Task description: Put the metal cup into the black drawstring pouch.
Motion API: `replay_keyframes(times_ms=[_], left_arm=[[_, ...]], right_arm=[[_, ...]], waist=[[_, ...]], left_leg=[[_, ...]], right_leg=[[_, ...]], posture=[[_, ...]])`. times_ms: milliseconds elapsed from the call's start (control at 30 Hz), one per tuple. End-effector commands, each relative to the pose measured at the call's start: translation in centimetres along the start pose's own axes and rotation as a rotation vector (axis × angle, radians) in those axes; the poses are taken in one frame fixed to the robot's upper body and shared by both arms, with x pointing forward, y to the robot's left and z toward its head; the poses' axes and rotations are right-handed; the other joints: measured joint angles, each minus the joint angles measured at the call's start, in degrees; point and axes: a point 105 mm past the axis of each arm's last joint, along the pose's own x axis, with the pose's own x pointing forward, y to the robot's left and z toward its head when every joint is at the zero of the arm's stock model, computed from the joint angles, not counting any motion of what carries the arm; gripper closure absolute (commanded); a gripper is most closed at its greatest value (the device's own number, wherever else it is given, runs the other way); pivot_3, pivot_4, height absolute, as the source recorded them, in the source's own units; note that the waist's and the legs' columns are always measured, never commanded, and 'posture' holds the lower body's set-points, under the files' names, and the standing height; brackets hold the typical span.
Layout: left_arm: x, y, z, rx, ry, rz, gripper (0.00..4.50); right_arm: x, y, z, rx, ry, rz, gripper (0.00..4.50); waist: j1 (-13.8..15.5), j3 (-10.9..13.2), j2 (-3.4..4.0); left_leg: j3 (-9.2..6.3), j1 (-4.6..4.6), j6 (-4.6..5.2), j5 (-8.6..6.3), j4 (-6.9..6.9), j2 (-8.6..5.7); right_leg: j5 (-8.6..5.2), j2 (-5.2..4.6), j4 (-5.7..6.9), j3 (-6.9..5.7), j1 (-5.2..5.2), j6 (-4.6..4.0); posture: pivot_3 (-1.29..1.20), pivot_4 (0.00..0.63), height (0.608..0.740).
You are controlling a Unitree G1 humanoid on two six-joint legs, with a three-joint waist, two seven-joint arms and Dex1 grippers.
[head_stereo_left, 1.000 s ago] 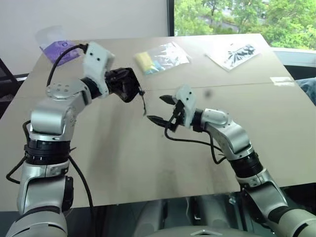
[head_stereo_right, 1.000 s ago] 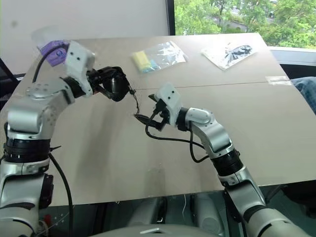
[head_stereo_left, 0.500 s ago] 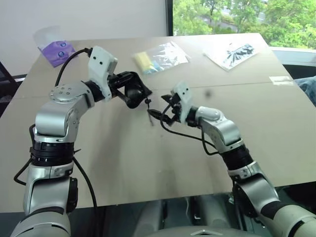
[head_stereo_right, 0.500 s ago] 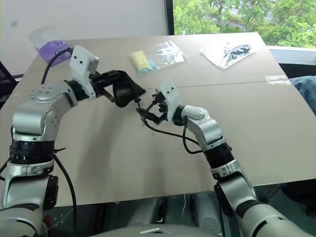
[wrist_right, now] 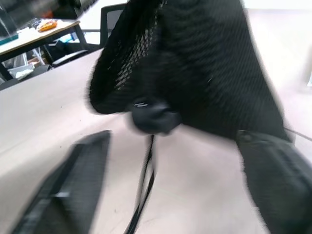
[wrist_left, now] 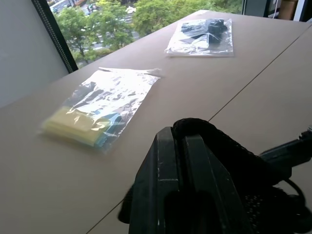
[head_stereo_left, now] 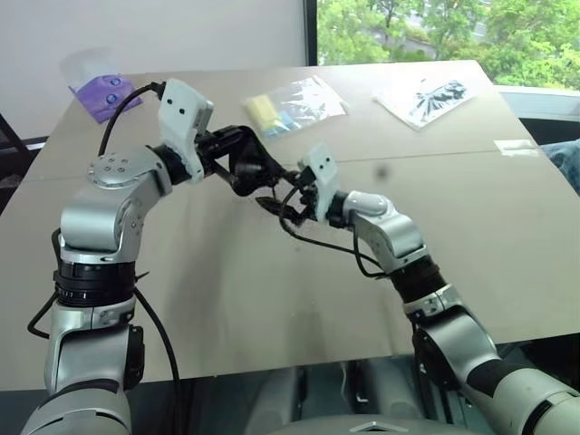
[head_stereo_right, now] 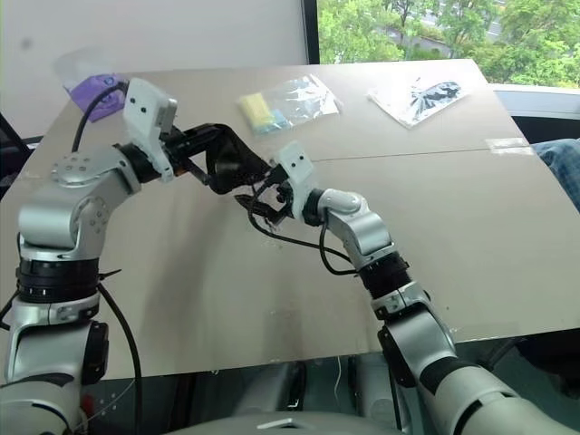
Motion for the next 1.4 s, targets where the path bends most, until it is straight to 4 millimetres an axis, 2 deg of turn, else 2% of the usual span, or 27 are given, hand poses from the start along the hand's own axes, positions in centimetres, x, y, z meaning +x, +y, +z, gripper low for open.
replay_keyframes(times_ms=[33, 167, 200, 367, 467, 533, 600, 967, 1333, 1367, 1400], left_arm=[[-0.6, 0.2, 2.1, 0.033, -0.068, 0.017, 4.5], [-0.8, 0.3, 2.2, 0.027, -0.073, 0.026, 4.5], [-0.9, 0.4, 2.2, 0.027, -0.072, 0.028, 4.5], [-1.3, 0.4, 2.1, 0.029, -0.068, 0.043, 4.5], [-1.4, 0.4, 2.1, 0.027, -0.068, 0.044, 4.5], [-1.5, 0.4, 2.1, 0.026, -0.066, 0.044, 4.5], [-1.5, 0.4, 2.0, 0.024, -0.063, 0.045, 4.5], [-1.1, 0.1, 2.1, 0.018, -0.066, 0.026, 4.5], [-1.2, 0.3, 2.2, 0.018, -0.069, 0.03, 4.5], [-1.3, 0.3, 2.2, 0.022, -0.068, 0.032, 4.5], [-1.3, 0.3, 2.3, 0.023, -0.068, 0.033, 4.5]], right_arm=[[0.5, 1.1, 1.5, -0.035, -0.05, 0.054, 2.33], [0.7, 1.6, 1.3, -0.026, -0.052, 0.075, 4.3], [0.8, 1.7, 1.2, -0.026, -0.05, 0.077, 4.41], [0.7, 2.1, 1.0, -0.033, -0.041, 0.11, 4.41], [0.3, 2.5, 0.9, -0.044, -0.036, 0.146, 3.64], [0.3, 2.1, 0.7, -0.058, -0.028, 0.115, 2.56], [0.3, 1.9, 0.5, -0.063, -0.023, 0.099, 1.89], [0.2, 0.7, 0.2, -0.077, -0.011, 0.015, 1.89], [3.2, 0.5, 0.6, -0.034, -0.024, 0.021, 1.89], [3.3, 0.4, 0.6, -0.035, -0.024, 0.018, 2.43], [3.4, 0.3, 0.6, -0.037, -0.026, 0.018, 2.72]], waist=[[0.0, 0.0, 0.0], [-0.1, 0.0, 0.0], [-0.1, 0.0, 0.0], [-0.1, 0.0, 0.0], [-0.1, 0.0, 0.0], [-0.1, 0.0, 0.0], [-0.1, 0.0, 0.0], [-0.1, 0.0, -0.01], [-1.3, 0.0, -0.01], [-1.4, 0.0, -0.01], [-1.4, 0.0, -0.01]], left_leg=[[0.0, 0.0, 0.0, 0.0, 0.0, 0.0], [0.01, -0.22, 0.0, 0.0, 0.04, 0.0], [0.01, -0.28, 0.0, 0.0, 0.05, 0.0], [0.0, -0.33, 0.0, 0.01, 0.06, 0.0], [0.0, -0.33, 0.0, 0.01, 0.07, 0.0], [0.0, -0.33, 0.0, 0.01, 0.07, 0.0], [0.0, -0.33, 0.0, 0.01, 0.07, 0.0], [0.0, -0.33, -0.01, 0.01, 0.07, 0.0], [0.01, -0.34, -0.01, 0.01, 0.08, -0.01], [0.0, -0.33, -0.01, 0.01, 0.08, -0.01], [0.0, -0.33, -0.01, 0.01, 0.08, -0.01]], right_leg=[[0.0, 0.0, 0.0, 0.0, 0.0, 0.0], [0.0, 0.0, 0.06, 0.01, -0.24, 0.0], [0.0, 0.0, 0.06, 0.0, -0.29, 0.0], [0.0, 0.0, 0.06, -0.01, -0.33, 0.0], [0.0, 0.0, 0.06, -0.01, -0.33, 0.0], [0.0, 0.0, 0.06, -0.01, -0.33, 0.0], [0.0, 0.0, 0.06, -0.01, -0.33, 0.0], [0.0, 0.0, 0.07, -0.02, -0.33, 0.0], [0.01, 0.01, 0.08, -0.01, -0.34, 0.0], [0.01, 0.01, 0.08, -0.01, -0.34, -0.01], [0.01, 0.0, 0.08, -0.01, -0.34, -0.01]], posture=[[0.0, 0.15, 0.74], [0.0, 0.15, 0.74], [0.0, 0.15, 0.74], [0.0, 0.15, 0.74], [0.0, 0.15, 0.74], [0.0, 0.15, 0.74], [0.0, 0.15, 0.74], [0.0, 0.15, 0.74], [0.0, 0.15, 0.74], [0.0, 0.15, 0.74], [0.0, 0.15, 0.74]])
